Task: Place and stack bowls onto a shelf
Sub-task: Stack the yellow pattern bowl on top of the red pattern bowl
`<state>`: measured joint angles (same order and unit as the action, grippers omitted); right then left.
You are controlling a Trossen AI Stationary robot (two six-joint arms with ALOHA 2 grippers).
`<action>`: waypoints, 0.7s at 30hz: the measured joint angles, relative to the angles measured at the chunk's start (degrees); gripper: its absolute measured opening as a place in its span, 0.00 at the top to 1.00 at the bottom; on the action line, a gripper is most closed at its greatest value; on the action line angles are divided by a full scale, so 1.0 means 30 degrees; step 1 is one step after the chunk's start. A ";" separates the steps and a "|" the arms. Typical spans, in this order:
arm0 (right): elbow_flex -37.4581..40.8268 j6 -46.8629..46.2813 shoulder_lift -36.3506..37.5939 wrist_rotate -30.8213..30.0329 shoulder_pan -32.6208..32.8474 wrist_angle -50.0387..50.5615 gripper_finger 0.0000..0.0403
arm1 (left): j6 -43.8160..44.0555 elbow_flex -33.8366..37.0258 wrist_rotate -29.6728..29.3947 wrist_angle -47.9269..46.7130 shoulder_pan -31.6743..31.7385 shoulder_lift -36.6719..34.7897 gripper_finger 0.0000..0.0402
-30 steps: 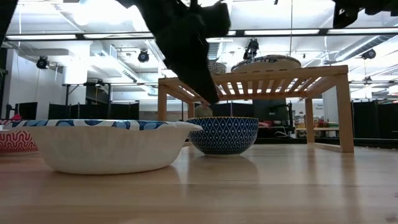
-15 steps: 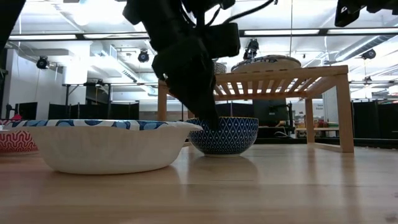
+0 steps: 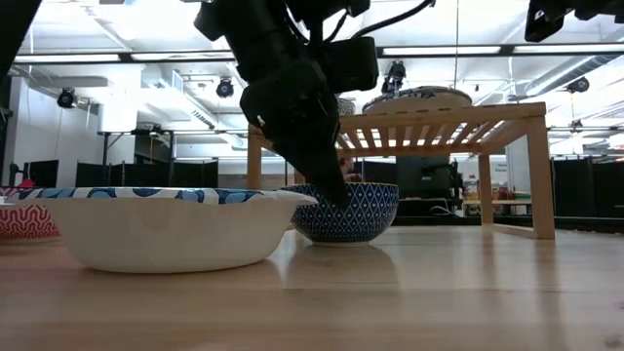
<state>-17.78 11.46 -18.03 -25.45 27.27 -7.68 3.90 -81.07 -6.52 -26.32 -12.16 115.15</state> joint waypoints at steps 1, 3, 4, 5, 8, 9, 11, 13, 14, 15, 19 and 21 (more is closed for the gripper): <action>0.0000 -0.0007 -0.0013 0.0000 0.0000 0.0001 0.98 | -0.0095 -0.0098 0.0006 -0.0055 0.0000 0.0000 0.98; 0.0000 0.0000 -0.0013 0.0000 0.0000 0.0022 0.98 | -0.0411 -0.0352 0.0066 -0.0142 -0.0006 0.0000 0.99; 0.0000 0.0013 -0.0013 0.0000 0.0000 0.0028 0.98 | -0.0645 -0.0569 0.0105 -0.0281 -0.0034 0.0000 0.99; 0.0000 0.0022 -0.0013 0.0000 0.0000 0.0029 0.98 | -0.0925 -0.0802 0.0065 -0.0453 -0.0086 -0.0012 0.99; 0.0000 0.0029 -0.0013 0.0000 0.0000 0.0034 0.98 | -0.1515 -0.1712 0.0064 -0.1521 -0.0232 -0.0177 0.99; 0.0000 0.0029 -0.0013 0.0000 0.0000 0.0030 0.98 | -0.1625 -0.2084 0.0054 -0.1965 -0.0277 -0.0221 0.99; 0.0000 0.0029 -0.0013 0.0000 0.0000 0.0036 0.98 | -0.1888 -0.2797 -0.0003 -0.2874 -0.0368 -0.0278 0.99; 0.0000 0.0036 -0.0013 0.0000 0.0000 0.0036 0.98 | -0.2202 -0.3415 -0.0024 -0.3656 -0.0511 -0.0284 0.99; 0.0000 0.0036 -0.0013 0.0000 0.0000 0.0036 0.98 | -0.2377 -0.3717 -0.0038 -0.3889 -0.0574 -0.0284 0.99; 0.0000 0.0035 -0.0013 0.0000 0.0000 0.0036 0.98 | -0.2557 -0.4047 -0.0055 -0.4037 -0.0649 -0.0284 1.00; 0.0000 0.0034 -0.0013 0.0003 0.0000 0.0036 0.98 | -0.3385 -0.5584 -0.0140 -0.5421 -0.0952 -0.0291 1.00; 0.0000 0.0029 -0.0013 0.0000 0.0000 0.0036 0.98 | -0.3692 -0.6478 -0.0078 -0.6621 -0.1027 -0.0291 1.00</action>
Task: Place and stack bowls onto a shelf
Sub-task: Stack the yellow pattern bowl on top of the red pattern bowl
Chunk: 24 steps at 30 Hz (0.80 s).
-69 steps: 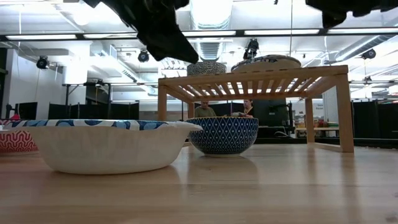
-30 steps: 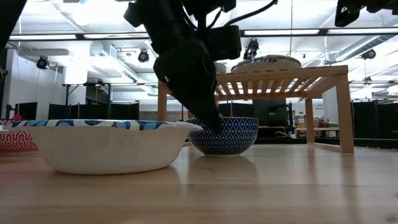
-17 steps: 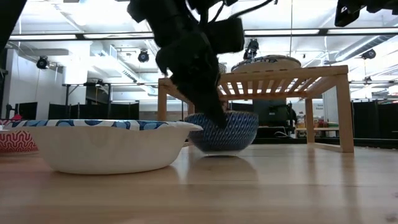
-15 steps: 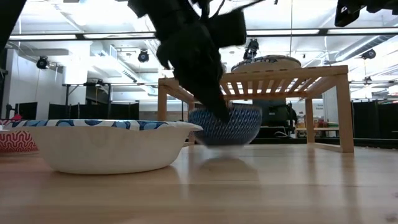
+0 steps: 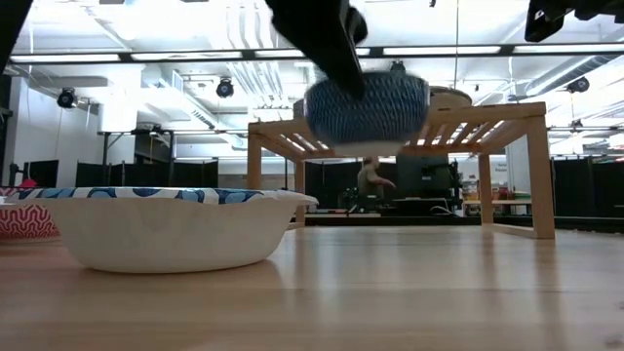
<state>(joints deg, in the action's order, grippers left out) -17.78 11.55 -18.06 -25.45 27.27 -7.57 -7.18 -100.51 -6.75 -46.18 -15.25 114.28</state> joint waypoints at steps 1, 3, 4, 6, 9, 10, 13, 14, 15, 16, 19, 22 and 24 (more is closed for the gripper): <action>0.0000 0.0000 0.0000 0.0007 0.0000 0.0000 0.98 | -0.0207 -0.0522 0.0003 -0.0545 -0.0007 0.0000 1.00; 0.0000 0.0007 0.0000 0.0007 0.0000 0.0000 0.98 | -0.0603 -0.1584 -0.0035 -0.1484 0.0000 -0.0070 1.00; 0.0000 0.0001 0.0000 0.0007 0.0000 0.0000 0.98 | -0.0800 -0.2063 -0.0065 -0.1924 0.0001 -0.0180 1.00; 0.0000 -0.0012 0.0000 0.0007 0.0000 0.0000 0.98 | -0.1337 -0.2951 -0.0115 -0.2715 0.0007 -0.0426 1.00; 0.0000 -0.0022 0.0000 0.0007 0.0000 -0.0007 0.98 | -0.2089 -0.4386 -0.0926 -0.3945 0.0055 -0.0690 1.00; 0.0000 -0.0025 0.0000 0.0007 0.0000 0.0000 0.98 | -0.2341 -0.4920 -0.1397 -0.4597 0.0073 -0.0736 1.00; 0.0000 -0.0015 0.0000 0.0007 0.0000 0.0000 0.98 | -0.3023 -0.6524 -0.2510 -0.6298 0.0289 -0.0750 1.00; 0.0000 -0.0015 0.0000 0.0007 0.0000 0.0000 0.98 | -0.3252 -0.7000 -0.2831 -0.6714 0.0424 -0.0750 1.00; 0.0000 -0.0015 0.0000 0.0007 0.0000 0.0000 0.98 | -0.3420 -0.7451 -0.3057 -0.7129 0.0562 -0.0750 1.00; 0.0000 -0.0010 0.0000 0.0007 -0.0005 0.0000 0.98 | -0.3622 -0.7846 -0.3188 -0.7491 0.0733 -0.0758 1.00; 0.0000 -0.0016 0.0000 0.0007 0.0000 0.0000 0.98 | -0.4285 -0.8915 -0.3234 -0.8425 0.1384 -0.0758 1.00; 0.0000 -0.0029 0.0000 0.0007 0.0000 0.0000 0.98 | -0.5105 -0.9735 -0.3235 -0.8965 0.2242 -0.0765 1.00; 0.0000 -0.0036 0.0000 0.0007 -0.0003 0.0000 0.98 | -0.5779 -1.0147 -0.3246 -0.9189 0.2917 -0.0765 1.00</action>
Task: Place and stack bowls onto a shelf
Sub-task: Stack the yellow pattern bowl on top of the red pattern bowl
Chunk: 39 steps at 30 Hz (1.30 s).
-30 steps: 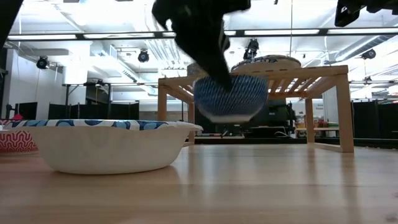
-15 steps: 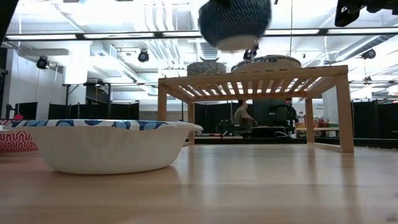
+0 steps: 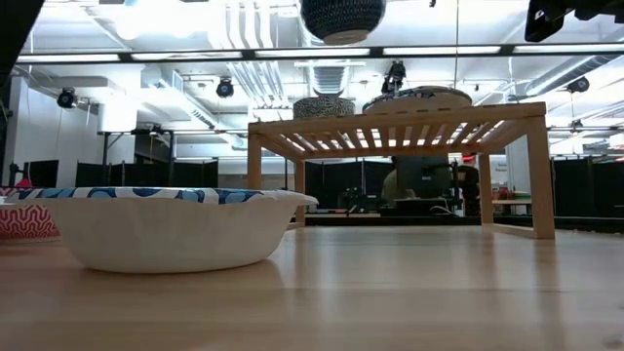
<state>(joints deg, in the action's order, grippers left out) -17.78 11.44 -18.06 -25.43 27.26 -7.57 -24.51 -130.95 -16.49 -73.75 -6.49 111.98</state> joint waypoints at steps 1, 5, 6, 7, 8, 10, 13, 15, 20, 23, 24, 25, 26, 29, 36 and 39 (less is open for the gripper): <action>0.0000 0.0005 0.0000 0.0000 0.0003 0.0000 0.98 | -0.0319 -0.0168 0.0001 -0.0080 0.0373 -0.0001 1.00; 0.0000 0.0022 0.0000 0.0000 0.0003 0.0007 0.98 | -0.1608 -0.0568 0.0459 -0.0126 0.2129 -0.0007 1.00; 0.0000 0.0022 0.0000 0.0000 0.0003 0.0007 0.98 | -0.1928 -0.0597 0.0680 -0.0133 0.2661 -0.0015 1.00; 0.0000 0.0023 0.0000 0.0000 0.0003 0.0009 0.98 | -0.2161 -0.0600 0.1082 -0.0135 0.3245 -0.0015 1.00; 0.0000 0.0029 0.0000 -0.0001 0.0003 0.0015 0.98 | -0.2345 -0.0600 0.1511 -0.0123 0.3807 -0.0015 1.00; 0.0000 0.0029 0.0000 0.0000 -0.0001 0.0015 0.98 | -0.2597 -0.0568 0.2354 -0.0049 0.4994 -0.0015 1.00; 0.0000 0.0040 0.0000 -0.0007 -0.0001 0.0015 0.98 | -0.2676 -0.0517 0.3320 0.0196 0.6710 0.0016 1.00; 0.0000 0.0044 0.0000 -0.0007 0.0001 0.0015 0.98 | -0.2674 -0.0417 0.4092 0.0302 0.7787 0.0038 1.00; 0.0000 0.0071 0.0000 -0.0015 -0.0003 0.0050 0.98 | -0.2674 0.0043 0.6183 0.0893 0.9443 0.0058 1.00; 0.0000 0.0083 0.0000 -0.0015 -0.0001 0.0073 0.98 | -0.2674 0.0285 0.6392 0.1041 0.9709 0.0112 1.00; 0.0000 0.0095 0.0000 -0.0015 0.0003 0.0075 0.98 | -0.2676 0.0332 0.6428 0.1051 0.9721 0.0137 1.00; 0.0000 0.0097 0.0000 -0.0015 0.0000 0.0090 0.98 | -0.2670 0.0368 0.6624 0.1032 0.9724 0.0157 1.00; 0.0000 0.0111 0.0000 -0.0015 -0.0002 0.0124 0.98 | -0.2666 0.0439 0.6986 0.1083 0.9716 0.0160 1.00; 0.0000 0.0124 0.0000 -0.0015 -0.0004 0.0160 0.98 | -0.2593 0.0480 0.7738 0.1127 0.9477 0.0160 1.00; 0.0000 0.0136 0.0000 -0.0022 -0.0002 0.0168 0.98 | -0.2080 0.0567 0.7732 0.1228 0.9432 0.0158 1.00; 0.0000 0.0131 0.0000 -0.0022 -0.0004 0.0168 0.98 | -0.1777 0.0769 0.7695 0.1214 0.9424 0.0160 1.00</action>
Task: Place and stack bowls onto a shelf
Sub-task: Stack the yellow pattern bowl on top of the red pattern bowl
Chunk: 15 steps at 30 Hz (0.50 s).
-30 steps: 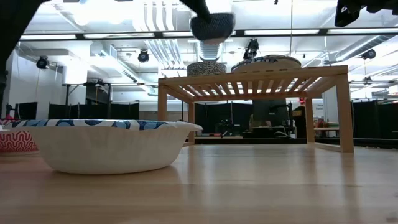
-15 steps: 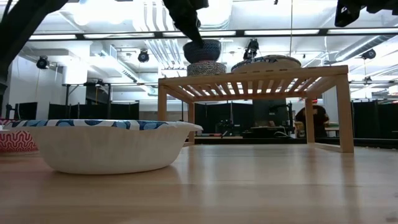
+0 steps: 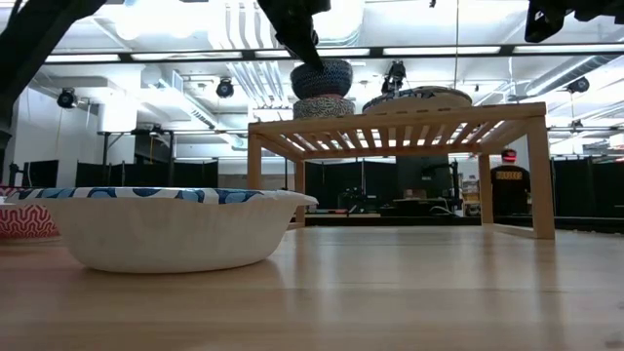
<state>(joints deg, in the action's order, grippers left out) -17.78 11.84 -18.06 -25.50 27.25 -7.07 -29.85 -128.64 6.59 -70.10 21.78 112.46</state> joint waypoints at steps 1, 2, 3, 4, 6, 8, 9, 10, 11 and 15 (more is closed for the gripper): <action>0.0000 0.0000 0.0000 0.0000 0.0007 -0.0006 0.98 | 0.0072 0.0107 0.0006 0.0020 -0.0006 0.0000 1.00; 0.0000 -0.0005 0.0000 0.0000 0.0005 0.0000 0.98 | 0.0106 0.0246 0.0006 0.0035 -0.0013 -0.0007 1.00; 0.0000 0.0000 0.0000 0.0000 0.0003 0.0000 0.98 | 0.0116 0.0430 0.0029 0.0065 -0.0014 -0.0007 1.00; 0.0000 -0.0002 0.0000 -0.0002 0.0007 0.0000 0.98 | 0.0122 0.0628 0.0049 0.0139 -0.0014 -0.0007 0.99; 0.0000 -0.0007 0.0000 -0.0007 0.0007 -0.0007 0.98 | 0.0124 0.1026 0.0028 0.0256 -0.0014 -0.0007 0.99; 0.0000 0.0000 0.0000 -0.0007 0.0000 -0.0007 0.98 | 0.0121 0.1363 0.0033 0.0259 -0.0011 -0.0007 0.99; 0.0000 -0.0007 0.0000 -0.0007 0.0007 0.0000 0.98 | 0.0117 0.1530 -0.0002 0.0373 -0.0006 -0.0007 0.99; 0.0000 -0.0007 0.0000 -0.0007 0.0000 0.0000 0.98 | 0.0116 0.1692 -0.0008 0.0474 -0.0006 -0.0007 0.99; 0.0000 -0.0002 0.0000 -0.0007 0.0002 0.0000 0.98 | 0.0116 0.1816 -0.0008 0.0494 -0.0006 -0.0007 0.99; 0.0000 0.0005 0.0000 -0.0007 0.0005 0.0000 0.98 | 0.0124 0.2109 -0.0005 0.0607 -0.0006 -0.0007 0.97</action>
<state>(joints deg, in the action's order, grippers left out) -17.78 11.85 -18.06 -25.52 27.26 -7.07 -29.47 -122.31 6.58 -68.28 21.76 112.44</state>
